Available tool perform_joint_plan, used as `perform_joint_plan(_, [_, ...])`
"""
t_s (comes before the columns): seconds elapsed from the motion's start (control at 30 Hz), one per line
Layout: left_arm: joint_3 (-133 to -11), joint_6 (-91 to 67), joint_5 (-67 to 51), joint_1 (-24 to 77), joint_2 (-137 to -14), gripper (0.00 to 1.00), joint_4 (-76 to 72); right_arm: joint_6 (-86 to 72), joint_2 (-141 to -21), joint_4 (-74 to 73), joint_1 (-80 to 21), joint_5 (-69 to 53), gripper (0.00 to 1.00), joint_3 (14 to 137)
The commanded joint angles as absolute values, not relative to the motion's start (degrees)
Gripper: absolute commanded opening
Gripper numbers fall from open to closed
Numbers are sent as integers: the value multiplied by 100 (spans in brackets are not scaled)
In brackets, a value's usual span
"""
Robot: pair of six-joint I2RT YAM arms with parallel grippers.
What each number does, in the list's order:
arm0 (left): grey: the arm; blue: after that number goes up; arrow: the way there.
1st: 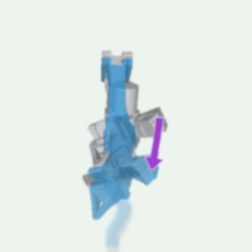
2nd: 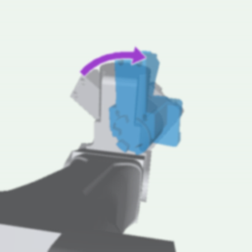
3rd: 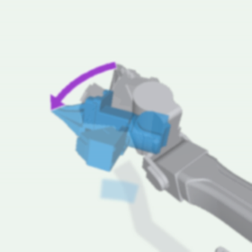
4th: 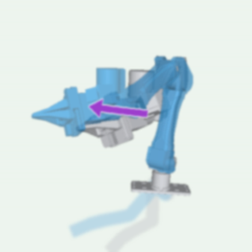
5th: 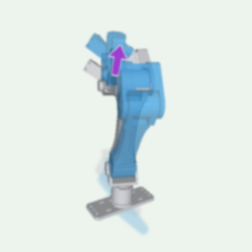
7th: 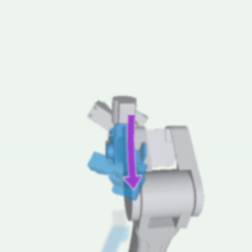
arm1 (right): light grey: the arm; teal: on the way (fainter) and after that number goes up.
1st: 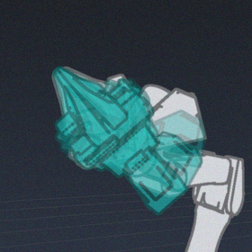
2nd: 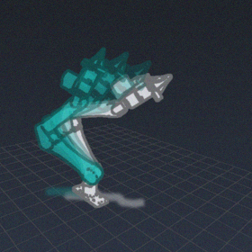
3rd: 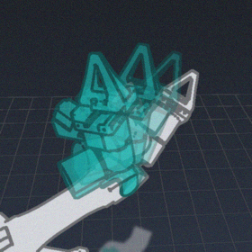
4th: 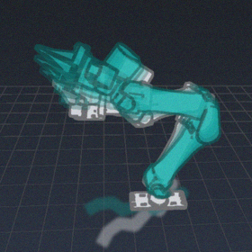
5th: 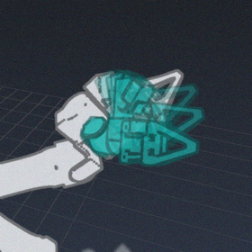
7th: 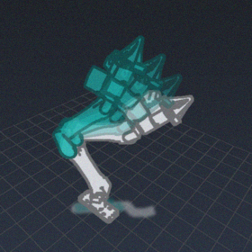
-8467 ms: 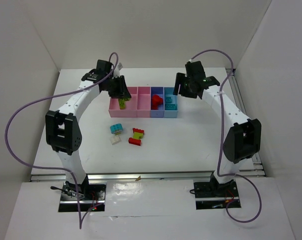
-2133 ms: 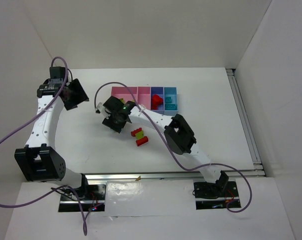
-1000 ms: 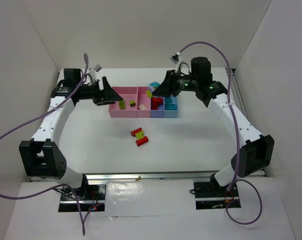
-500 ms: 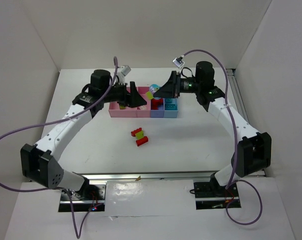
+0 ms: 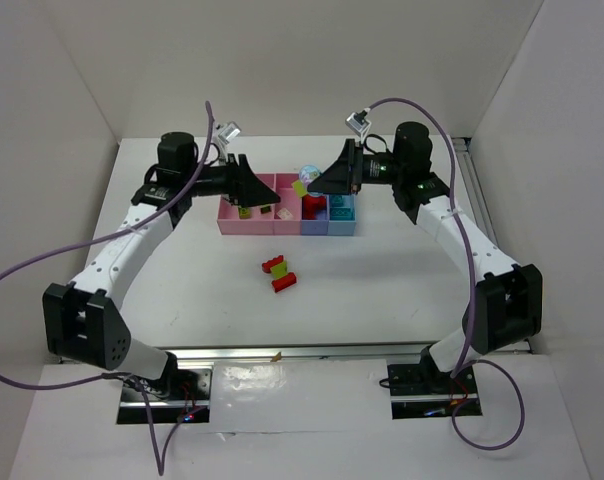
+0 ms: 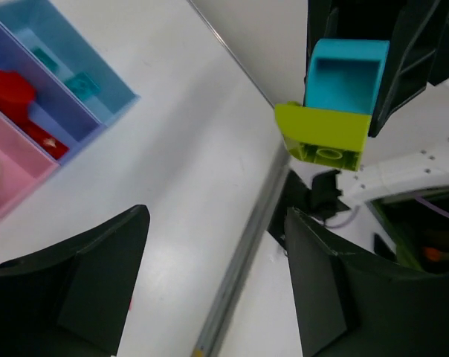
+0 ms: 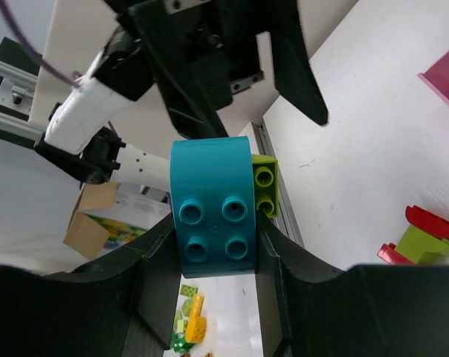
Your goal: Sort the legos into containers by color
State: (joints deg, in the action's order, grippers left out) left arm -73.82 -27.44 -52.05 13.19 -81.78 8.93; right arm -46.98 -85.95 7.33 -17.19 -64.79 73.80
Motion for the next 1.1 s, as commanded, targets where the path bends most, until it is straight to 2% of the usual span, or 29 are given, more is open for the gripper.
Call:
perform_joint_plan(0.0, [-7094, -3760, -6547, 1274, -8367, 84, -156, -4781, -8586, 1126, -1670, -6732, 18, 7453])
perform_joint_plan(0.03, [-7023, -3910, -6548, 1274, -8367, 84, -532, -4781, -8587, 1125, -1670, -6732, 18, 7453])
perform_joint_plan(0.13, [-7197, -3904, -6181, 1222, -8367, 77, -450, -4711, -8648, 862, -1670, -6732, 18, 7567])
perform_joint_plan(0.2, [-7715, -2738, -5015, 1405, -8184, 76, 751, -4544, -8728, 379, -1617, -6575, 18, 7654])
perform_joint_plan(0.27, [-7813, -1963, -3960, 1976, -7990, 76, 1255, -4544, -8859, 281, -1617, -6469, 18, 7655])
perform_joint_plan(0.33, [-7428, -1338, -2593, 2379, -7736, 76, 1144, -4693, -8859, 281, -1617, -6407, 18, 7707])
perform_joint_plan(0.43, [-6692, -599, -1472, 2715, -7138, 78, 391, -4693, -8921, 176, -1617, -6346, 18, 7778])
perform_joint_plan(0.57, [-6372, 61, -678, 3329, -6794, 83, 26, -4693, -8974, 114, -1617, -6346, 19, 7831])
perform_joint_plan(0.77, [-6513, 668, 412, 4007, -7162, 85, -17, -4746, -9026, 114, -1617, -6346, 19, 7831])
perform_joint_plan(1.07, [-6565, 659, 791, 4192, -7383, 88, -702, -4746, -9026, 114, -1617, -6346, 19, 7778])
